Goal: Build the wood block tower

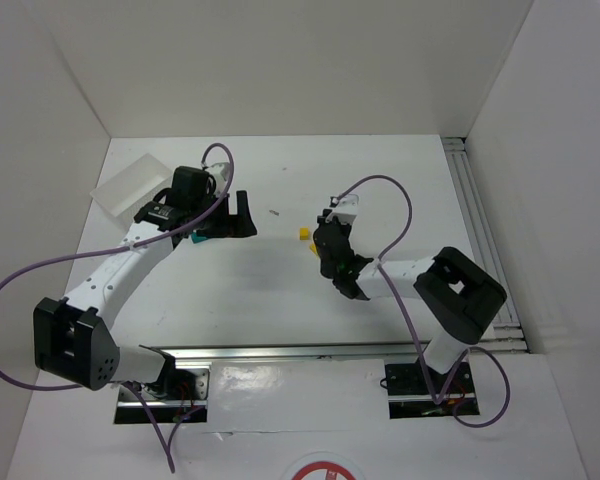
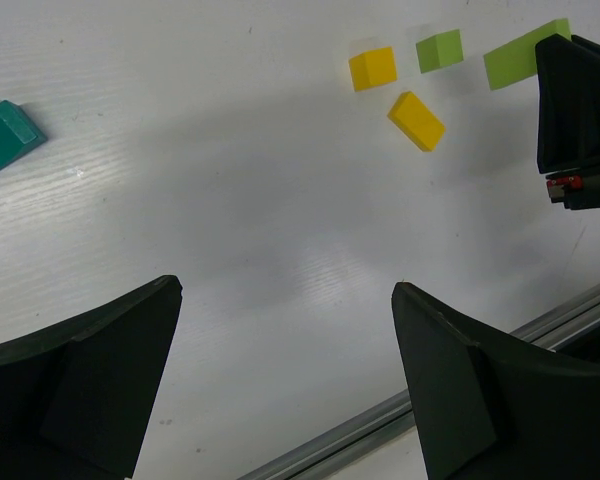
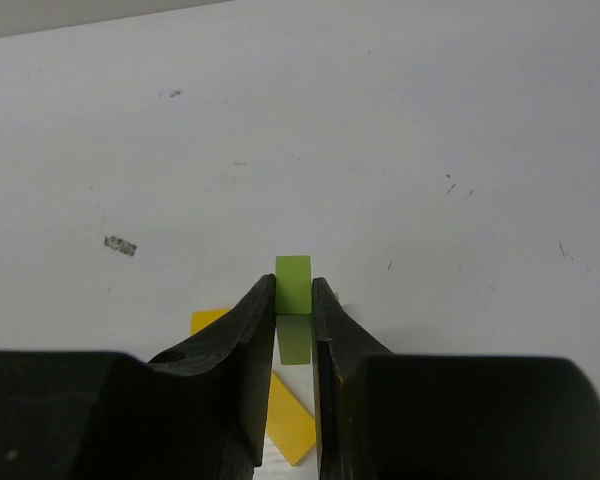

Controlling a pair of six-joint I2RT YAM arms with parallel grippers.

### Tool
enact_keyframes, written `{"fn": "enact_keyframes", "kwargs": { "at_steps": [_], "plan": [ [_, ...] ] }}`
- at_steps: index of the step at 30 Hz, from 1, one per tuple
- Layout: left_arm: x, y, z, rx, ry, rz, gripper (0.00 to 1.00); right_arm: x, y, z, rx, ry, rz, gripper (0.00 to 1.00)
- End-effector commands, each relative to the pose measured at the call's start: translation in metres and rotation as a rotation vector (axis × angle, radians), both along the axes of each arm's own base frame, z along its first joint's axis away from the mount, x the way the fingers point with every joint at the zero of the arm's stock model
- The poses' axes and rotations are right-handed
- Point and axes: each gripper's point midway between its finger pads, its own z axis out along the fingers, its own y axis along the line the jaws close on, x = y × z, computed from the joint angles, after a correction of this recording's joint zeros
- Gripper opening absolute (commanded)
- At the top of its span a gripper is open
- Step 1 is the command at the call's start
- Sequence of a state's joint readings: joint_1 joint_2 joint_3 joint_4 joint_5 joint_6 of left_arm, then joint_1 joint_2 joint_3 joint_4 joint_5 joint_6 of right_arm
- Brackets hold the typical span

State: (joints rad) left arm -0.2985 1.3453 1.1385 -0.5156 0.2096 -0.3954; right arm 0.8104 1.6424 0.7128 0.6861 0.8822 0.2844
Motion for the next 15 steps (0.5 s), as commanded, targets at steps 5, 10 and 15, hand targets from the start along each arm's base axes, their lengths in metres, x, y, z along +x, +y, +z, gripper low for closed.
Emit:
{"fn": "enact_keyframes", "kwargs": {
  "at_steps": [5, 10, 15],
  "plan": [
    [0.003, 0.003, 0.008, 0.001, -0.041, 0.005, 1.0, 0.022, 0.005, 0.01, 0.075, -0.021, -0.019, 0.01],
    [0.002, 0.003, 0.001, 0.007, -0.023, 0.005, 1.0, 0.028, 0.008, 0.005, 0.07, -0.012, -0.017, 0.01],
    [0.002, 0.003, -0.002, 0.009, -0.014, 0.005, 1.0, 0.031, 0.005, -0.003, 0.049, 0.009, -0.026, 0.01]
  ]
}}
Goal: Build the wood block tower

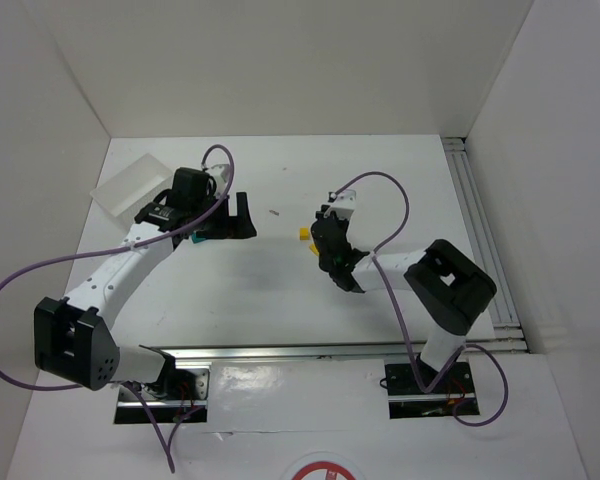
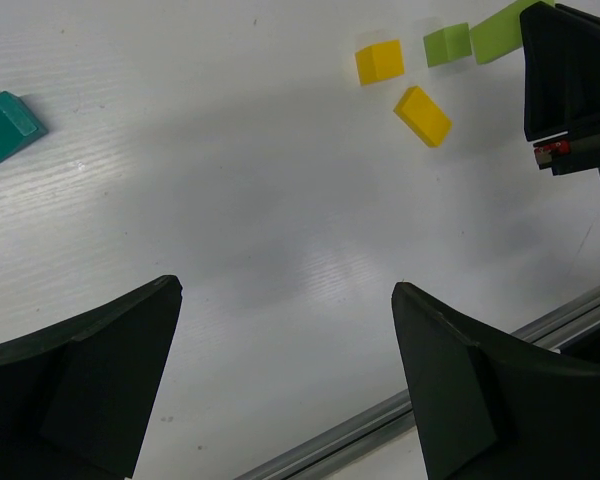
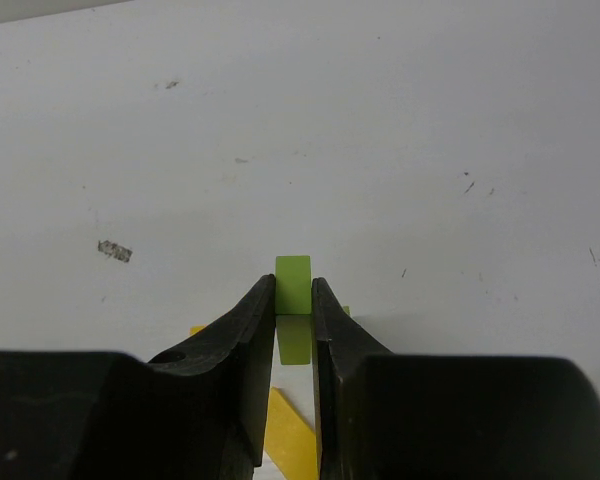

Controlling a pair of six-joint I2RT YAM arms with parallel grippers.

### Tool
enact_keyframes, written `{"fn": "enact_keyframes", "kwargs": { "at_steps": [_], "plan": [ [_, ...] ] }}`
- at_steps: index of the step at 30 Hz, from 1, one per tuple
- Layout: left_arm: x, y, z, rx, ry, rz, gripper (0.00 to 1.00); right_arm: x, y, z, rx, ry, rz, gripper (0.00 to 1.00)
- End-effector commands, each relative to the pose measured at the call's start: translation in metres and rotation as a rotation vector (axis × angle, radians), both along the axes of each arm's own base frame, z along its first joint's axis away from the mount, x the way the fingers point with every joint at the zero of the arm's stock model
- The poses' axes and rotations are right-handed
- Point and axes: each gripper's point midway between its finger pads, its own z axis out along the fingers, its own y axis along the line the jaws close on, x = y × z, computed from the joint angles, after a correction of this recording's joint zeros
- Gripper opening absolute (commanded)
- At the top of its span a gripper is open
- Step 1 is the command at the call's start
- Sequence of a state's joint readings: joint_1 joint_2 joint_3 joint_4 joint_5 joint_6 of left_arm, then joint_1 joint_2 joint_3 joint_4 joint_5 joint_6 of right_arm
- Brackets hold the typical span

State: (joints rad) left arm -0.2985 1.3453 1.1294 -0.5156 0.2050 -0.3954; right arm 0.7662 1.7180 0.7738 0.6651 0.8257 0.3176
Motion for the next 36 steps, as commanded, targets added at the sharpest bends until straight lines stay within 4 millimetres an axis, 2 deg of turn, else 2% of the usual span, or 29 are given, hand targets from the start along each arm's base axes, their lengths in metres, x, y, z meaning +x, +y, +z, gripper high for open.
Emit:
{"fn": "enact_keyframes", "kwargs": {
  "at_steps": [1, 7, 8, 14, 20, 30, 36],
  "plan": [
    [0.004, 0.002, 0.001, 0.004, -0.022, 0.002, 1.0, 0.011, 0.0, 0.01, 0.031, -0.023, -0.032, 0.01],
    [0.004, 0.002, -0.002, 0.012, -0.017, -0.005, 1.0, 0.012, -0.004, 0.002, 0.03, -0.011, -0.043, 0.01],
    [0.006, 0.001, 0.002, 0.009, -0.026, -0.005, 1.0, 0.011, -0.005, -0.005, 0.014, 0.006, -0.044, 0.01],
    [0.006, 0.001, 0.002, 0.009, -0.026, -0.005, 1.0, 0.01, -0.008, -0.015, -0.02, 0.028, -0.05, 0.01],
    [0.007, 0.003, -0.002, 0.018, -0.019, 0.002, 1.0, 0.011, -0.007, -0.013, -0.013, 0.02, -0.05, 0.01],
    [0.007, 0.003, -0.002, 0.018, -0.019, 0.002, 1.0, 0.014, -0.01, -0.023, -0.028, 0.035, -0.059, 0.01],
    [0.007, 0.003, -0.002, 0.018, -0.019, 0.002, 1.0, 0.016, -0.006, -0.02, -0.028, 0.031, -0.047, 0.01]
  ]
}}
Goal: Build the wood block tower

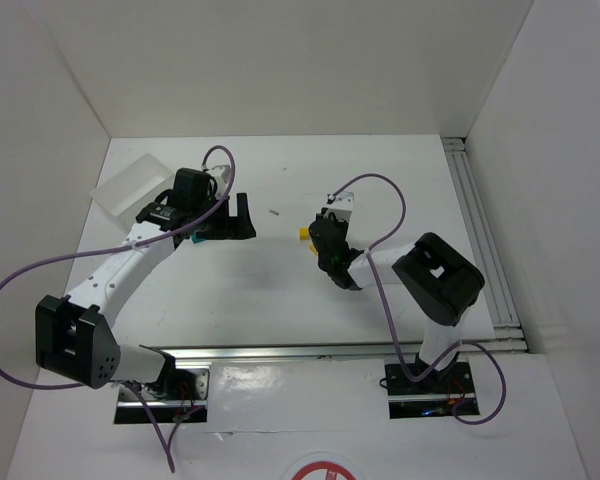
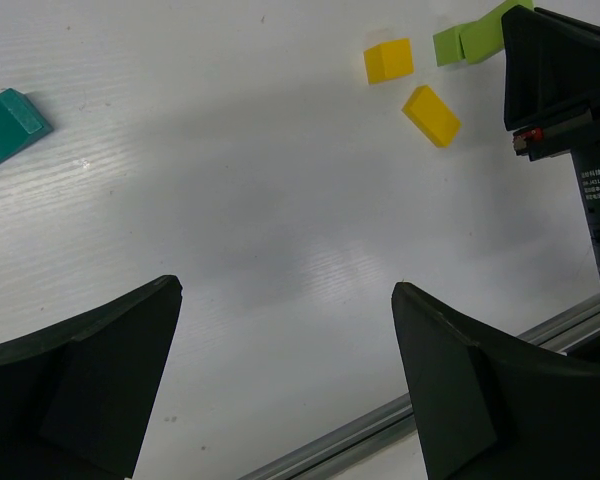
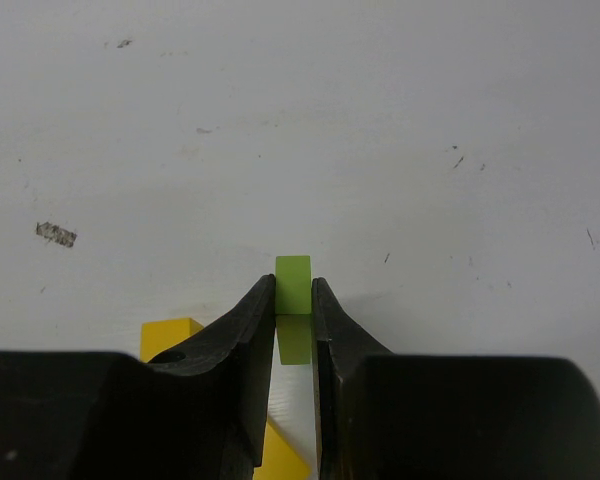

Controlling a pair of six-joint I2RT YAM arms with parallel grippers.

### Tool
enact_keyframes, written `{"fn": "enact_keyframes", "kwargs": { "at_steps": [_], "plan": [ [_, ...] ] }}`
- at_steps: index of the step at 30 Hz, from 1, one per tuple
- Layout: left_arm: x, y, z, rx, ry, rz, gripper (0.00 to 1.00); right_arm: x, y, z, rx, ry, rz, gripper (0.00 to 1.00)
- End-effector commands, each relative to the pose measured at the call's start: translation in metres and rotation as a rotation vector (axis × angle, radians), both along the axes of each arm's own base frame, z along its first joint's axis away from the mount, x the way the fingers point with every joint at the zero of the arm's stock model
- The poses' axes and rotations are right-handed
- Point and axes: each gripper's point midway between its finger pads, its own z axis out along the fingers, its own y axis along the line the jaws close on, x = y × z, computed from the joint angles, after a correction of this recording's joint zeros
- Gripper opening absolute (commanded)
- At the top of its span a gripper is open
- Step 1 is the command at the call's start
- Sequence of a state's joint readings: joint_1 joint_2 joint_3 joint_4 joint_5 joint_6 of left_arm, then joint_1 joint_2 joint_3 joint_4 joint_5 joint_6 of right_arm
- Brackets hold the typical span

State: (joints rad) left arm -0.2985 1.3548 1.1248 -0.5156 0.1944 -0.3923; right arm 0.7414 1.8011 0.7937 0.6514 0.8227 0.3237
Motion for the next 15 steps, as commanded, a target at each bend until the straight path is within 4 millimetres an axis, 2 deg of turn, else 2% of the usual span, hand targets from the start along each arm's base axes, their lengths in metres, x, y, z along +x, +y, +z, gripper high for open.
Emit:
{"fn": "enact_keyframes", "kwargs": {
  "at_steps": [1, 15],
  "plan": [
    [0.0066, 0.0008, 0.0038, 0.005, -0.029, -0.004, 1.0, 0.0086, 0.0008, 0.0105, 0.017, -0.026, -0.024, 0.01],
    [0.0084, 0.0003, 0.0051, 0.002, -0.038, -0.004, 1.0, 0.0049, -0.0026, 0.0054, 0.019, -0.028, -0.024, 0.01]
  ]
}}
